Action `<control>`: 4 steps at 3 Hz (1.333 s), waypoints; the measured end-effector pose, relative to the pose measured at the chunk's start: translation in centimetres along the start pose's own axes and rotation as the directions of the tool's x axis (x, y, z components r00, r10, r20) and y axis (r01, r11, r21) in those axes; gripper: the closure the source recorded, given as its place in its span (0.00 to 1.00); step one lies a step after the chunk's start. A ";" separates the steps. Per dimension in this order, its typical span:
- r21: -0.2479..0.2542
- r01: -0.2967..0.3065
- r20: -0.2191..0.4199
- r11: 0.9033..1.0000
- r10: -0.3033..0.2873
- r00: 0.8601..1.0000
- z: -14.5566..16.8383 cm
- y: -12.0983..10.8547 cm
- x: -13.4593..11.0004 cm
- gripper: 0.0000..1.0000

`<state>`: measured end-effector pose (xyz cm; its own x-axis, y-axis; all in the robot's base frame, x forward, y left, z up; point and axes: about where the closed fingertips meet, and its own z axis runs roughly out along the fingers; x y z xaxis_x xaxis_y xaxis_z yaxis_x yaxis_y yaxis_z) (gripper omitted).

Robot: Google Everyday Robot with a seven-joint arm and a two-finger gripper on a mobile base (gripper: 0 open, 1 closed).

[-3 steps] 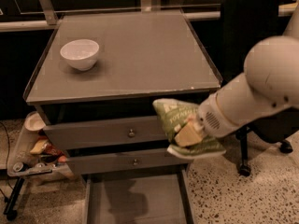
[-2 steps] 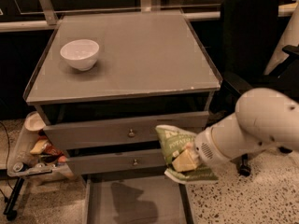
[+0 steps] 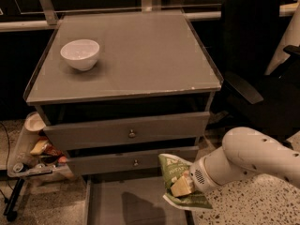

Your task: Place green jalapeno chip bag into bottom drawer

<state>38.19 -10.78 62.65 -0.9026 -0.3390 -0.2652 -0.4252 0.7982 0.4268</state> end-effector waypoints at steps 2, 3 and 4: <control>-0.042 -0.022 -0.018 0.999 0.021 1.000 2.2 -0.5 0.3 1.00; -0.116 -0.048 -0.053 0.992 0.042 0.998 9.1 -2.4 -0.1 1.00; -0.176 -0.075 -0.071 0.982 0.063 0.995 15.7 -4.2 -0.8 1.00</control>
Offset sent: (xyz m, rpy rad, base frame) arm 0.0095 0.0266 -0.1093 0.1651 0.1977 -0.0071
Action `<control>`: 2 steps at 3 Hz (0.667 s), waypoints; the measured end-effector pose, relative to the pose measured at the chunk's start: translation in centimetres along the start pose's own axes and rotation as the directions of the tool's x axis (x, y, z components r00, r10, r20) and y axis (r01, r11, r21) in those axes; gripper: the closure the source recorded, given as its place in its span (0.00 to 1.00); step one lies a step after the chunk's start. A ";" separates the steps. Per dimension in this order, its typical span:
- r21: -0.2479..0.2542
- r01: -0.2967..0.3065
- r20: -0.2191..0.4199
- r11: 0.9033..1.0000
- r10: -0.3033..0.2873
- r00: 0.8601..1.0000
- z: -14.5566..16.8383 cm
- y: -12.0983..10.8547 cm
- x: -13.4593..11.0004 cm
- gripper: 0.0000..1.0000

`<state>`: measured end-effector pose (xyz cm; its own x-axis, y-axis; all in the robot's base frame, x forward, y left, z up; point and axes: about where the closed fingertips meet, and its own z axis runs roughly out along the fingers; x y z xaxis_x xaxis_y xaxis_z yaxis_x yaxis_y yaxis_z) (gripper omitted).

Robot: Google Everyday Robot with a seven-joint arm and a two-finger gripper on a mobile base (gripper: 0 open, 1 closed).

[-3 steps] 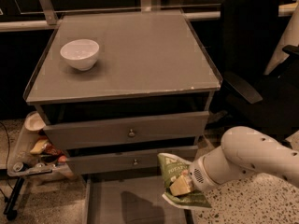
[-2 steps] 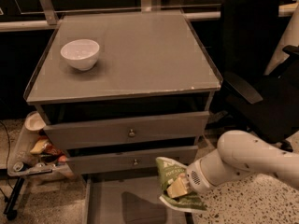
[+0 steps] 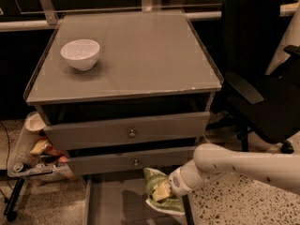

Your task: Place green jalapeno chip bag into bottom drawer

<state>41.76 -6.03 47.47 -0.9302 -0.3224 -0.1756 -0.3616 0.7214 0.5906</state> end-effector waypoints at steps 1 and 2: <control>-0.036 -0.030 -0.029 0.999 0.029 0.999 2.2 -0.5 1.2 1.00; -0.036 -0.030 -0.029 0.999 0.029 0.999 2.2 -0.5 1.2 1.00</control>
Offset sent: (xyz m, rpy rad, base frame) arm -0.0113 0.0061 -0.0223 0.0214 0.0507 -0.0002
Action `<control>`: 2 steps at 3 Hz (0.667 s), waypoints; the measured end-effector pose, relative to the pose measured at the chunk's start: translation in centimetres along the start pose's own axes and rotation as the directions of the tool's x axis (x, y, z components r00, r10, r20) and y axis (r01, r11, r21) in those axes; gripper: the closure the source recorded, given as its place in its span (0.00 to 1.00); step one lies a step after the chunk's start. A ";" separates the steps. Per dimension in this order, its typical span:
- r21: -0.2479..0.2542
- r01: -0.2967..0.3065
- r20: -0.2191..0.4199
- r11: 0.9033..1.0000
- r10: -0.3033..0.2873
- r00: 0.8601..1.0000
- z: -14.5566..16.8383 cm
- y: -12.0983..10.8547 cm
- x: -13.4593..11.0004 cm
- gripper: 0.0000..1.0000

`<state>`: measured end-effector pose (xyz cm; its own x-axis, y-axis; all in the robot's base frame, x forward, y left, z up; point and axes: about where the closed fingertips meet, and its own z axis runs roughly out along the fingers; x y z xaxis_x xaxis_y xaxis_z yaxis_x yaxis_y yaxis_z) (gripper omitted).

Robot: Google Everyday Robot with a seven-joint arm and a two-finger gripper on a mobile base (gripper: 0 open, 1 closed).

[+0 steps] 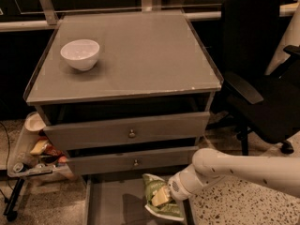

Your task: Place green jalapeno chip bag into bottom drawer

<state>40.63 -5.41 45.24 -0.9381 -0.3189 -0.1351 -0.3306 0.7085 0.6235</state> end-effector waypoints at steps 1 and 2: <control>-0.046 -0.008 0.016 0.999 0.008 1.000 2.0 -0.6 -0.1 1.00; -0.101 -0.017 0.053 0.995 0.023 0.998 6.6 -2.7 -1.8 1.00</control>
Offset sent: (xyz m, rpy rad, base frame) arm 0.0397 0.0543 -0.1399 0.2020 0.0280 -0.0861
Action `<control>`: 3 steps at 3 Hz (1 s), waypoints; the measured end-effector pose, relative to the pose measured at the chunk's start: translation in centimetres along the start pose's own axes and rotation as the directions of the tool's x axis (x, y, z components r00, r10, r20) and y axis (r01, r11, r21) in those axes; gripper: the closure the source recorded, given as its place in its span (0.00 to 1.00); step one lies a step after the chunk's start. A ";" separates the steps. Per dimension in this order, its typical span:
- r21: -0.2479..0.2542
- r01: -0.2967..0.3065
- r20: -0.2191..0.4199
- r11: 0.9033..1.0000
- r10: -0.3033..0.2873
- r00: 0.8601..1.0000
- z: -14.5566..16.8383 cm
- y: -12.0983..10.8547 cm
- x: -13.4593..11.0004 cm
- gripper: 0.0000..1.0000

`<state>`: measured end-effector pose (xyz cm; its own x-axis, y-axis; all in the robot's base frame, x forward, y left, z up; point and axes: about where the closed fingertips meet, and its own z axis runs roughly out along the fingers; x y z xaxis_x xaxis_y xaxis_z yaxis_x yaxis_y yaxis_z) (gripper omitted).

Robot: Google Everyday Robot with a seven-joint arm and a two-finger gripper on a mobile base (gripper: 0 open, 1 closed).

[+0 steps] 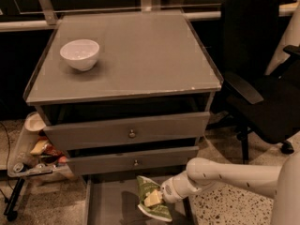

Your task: Place green jalapeno chip bag into bottom drawer

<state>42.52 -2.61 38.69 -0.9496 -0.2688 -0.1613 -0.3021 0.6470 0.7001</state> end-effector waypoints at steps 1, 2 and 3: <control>-0.063 -0.033 0.019 0.997 0.034 0.999 5.0 -2.7 -1.2 1.00; -0.062 -0.030 0.019 0.998 0.032 0.999 4.9 -2.6 -1.1 1.00; -0.082 -0.051 0.023 0.995 0.053 0.998 7.0 -3.4 -1.4 1.00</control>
Offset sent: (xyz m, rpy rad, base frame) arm 0.0146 0.0169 -0.0399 0.0494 0.0136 -0.0191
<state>44.28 0.56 31.66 -0.9659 -0.2176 -0.1404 -0.2457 0.5988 0.7623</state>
